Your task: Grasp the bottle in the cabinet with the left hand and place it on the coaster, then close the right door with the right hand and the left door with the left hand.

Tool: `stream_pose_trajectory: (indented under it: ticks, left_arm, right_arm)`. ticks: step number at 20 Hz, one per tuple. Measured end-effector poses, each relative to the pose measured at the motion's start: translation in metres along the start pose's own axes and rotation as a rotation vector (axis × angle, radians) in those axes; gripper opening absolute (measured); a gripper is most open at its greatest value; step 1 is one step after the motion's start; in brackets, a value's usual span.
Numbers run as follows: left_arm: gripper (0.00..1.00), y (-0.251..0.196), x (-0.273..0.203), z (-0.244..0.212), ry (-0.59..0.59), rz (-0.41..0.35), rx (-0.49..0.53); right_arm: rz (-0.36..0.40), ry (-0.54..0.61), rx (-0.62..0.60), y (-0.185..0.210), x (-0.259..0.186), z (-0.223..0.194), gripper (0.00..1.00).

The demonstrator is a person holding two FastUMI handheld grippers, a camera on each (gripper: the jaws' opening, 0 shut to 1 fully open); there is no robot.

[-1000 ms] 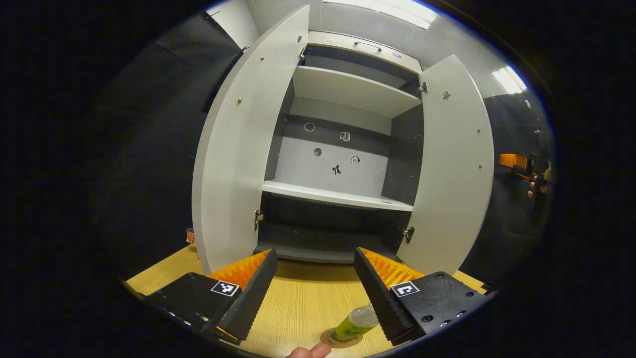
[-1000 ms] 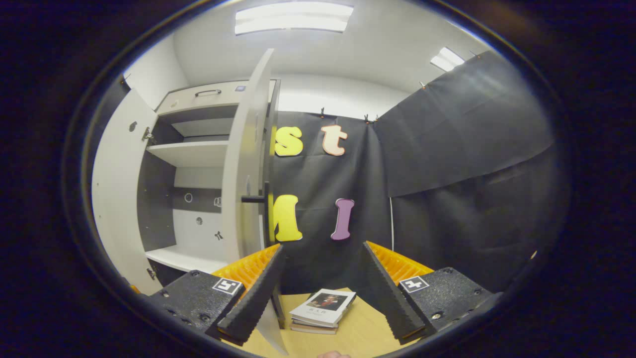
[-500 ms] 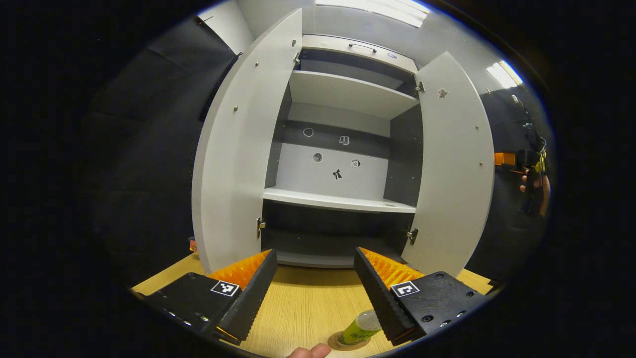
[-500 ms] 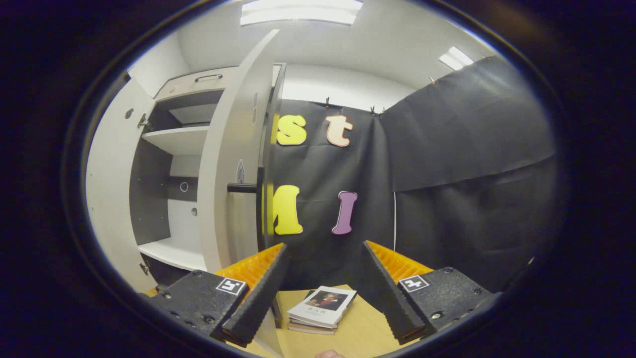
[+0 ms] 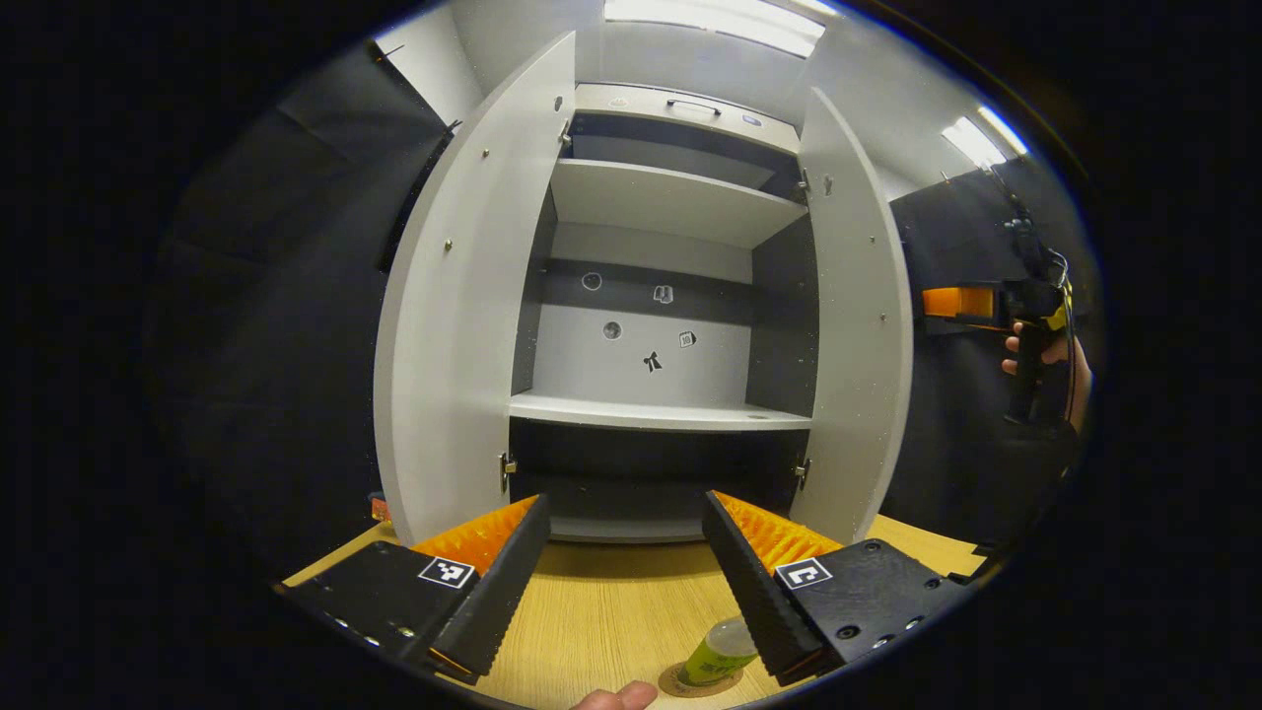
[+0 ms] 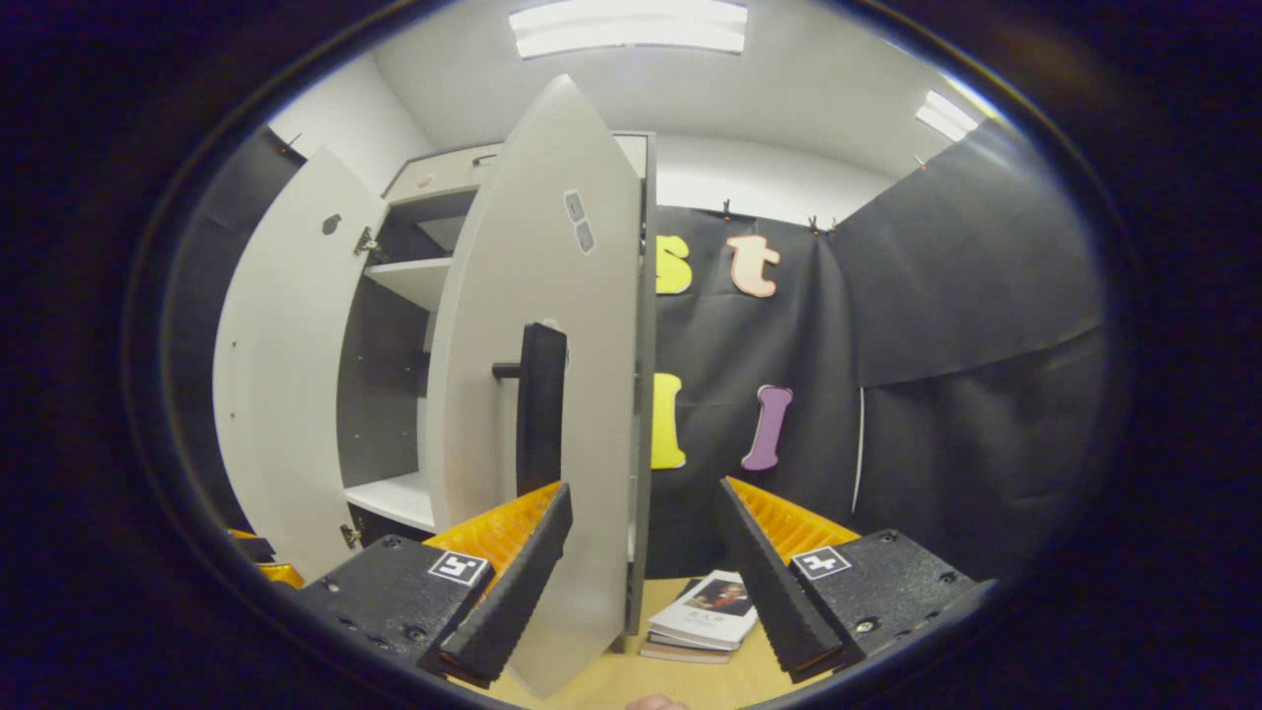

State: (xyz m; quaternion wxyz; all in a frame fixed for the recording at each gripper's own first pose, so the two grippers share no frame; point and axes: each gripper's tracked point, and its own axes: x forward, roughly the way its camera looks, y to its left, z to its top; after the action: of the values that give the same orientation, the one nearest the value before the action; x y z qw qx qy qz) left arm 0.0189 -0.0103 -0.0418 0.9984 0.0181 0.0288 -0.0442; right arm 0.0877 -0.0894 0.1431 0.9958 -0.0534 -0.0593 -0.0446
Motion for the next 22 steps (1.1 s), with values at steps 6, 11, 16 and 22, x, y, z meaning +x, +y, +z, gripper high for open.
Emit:
stream_pose_trajectory:
  ticks: [6, 11, 16, 22]
  left_arm:
    - [0.95, 0.006, -0.009, 0.001, 0.016, 0.013, 0.013]
    - [0.95, 0.017, -0.012, 0.016, -0.002, 0.033, -0.003]
    - [0.95, 0.042, -0.029, 0.043, -0.038, 0.092, -0.056]
    - [0.95, 0.156, -0.068, 0.117, -0.174, 0.421, -0.096]
  right_arm:
    - [0.012, -0.021, 0.062, 0.022, 0.027, -0.001, 0.98]
    - [-0.001, -0.021, 0.068, 0.021, 0.006, -0.011, 0.98]
    - [-0.007, 0.027, 0.074, 0.046, -0.042, -0.081, 0.98]
    - [0.023, 0.111, 0.043, 0.075, -0.081, -0.143, 0.98]
